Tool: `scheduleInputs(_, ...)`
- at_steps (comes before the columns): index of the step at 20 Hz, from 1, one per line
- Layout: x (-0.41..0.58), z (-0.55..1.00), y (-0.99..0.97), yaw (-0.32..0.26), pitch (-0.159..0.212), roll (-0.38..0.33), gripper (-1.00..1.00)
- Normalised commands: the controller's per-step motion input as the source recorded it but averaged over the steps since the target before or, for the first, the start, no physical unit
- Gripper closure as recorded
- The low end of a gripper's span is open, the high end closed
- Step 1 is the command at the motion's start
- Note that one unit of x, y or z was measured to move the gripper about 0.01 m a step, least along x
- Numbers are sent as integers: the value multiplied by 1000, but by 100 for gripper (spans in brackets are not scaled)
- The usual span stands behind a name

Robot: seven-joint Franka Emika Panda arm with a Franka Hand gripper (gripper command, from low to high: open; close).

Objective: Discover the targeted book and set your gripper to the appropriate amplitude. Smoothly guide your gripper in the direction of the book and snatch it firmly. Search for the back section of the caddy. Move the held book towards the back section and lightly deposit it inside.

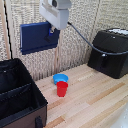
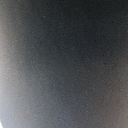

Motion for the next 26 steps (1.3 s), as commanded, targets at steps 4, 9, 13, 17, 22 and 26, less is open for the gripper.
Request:
scheduleInputs(4,124,432,808,-66,22,3,100)
scheduleInputs(9,147,526,764,-58,32,42,100)
scheduleInputs(13,213,609,749,-55,32,64,100)
scheduleInputs(17,249,639,731,-42,54,89,100)
scheduleInputs(22,308,603,714,-47,67,103,100)
scheduleInputs(26,436,530,661,-53,105,114,100)
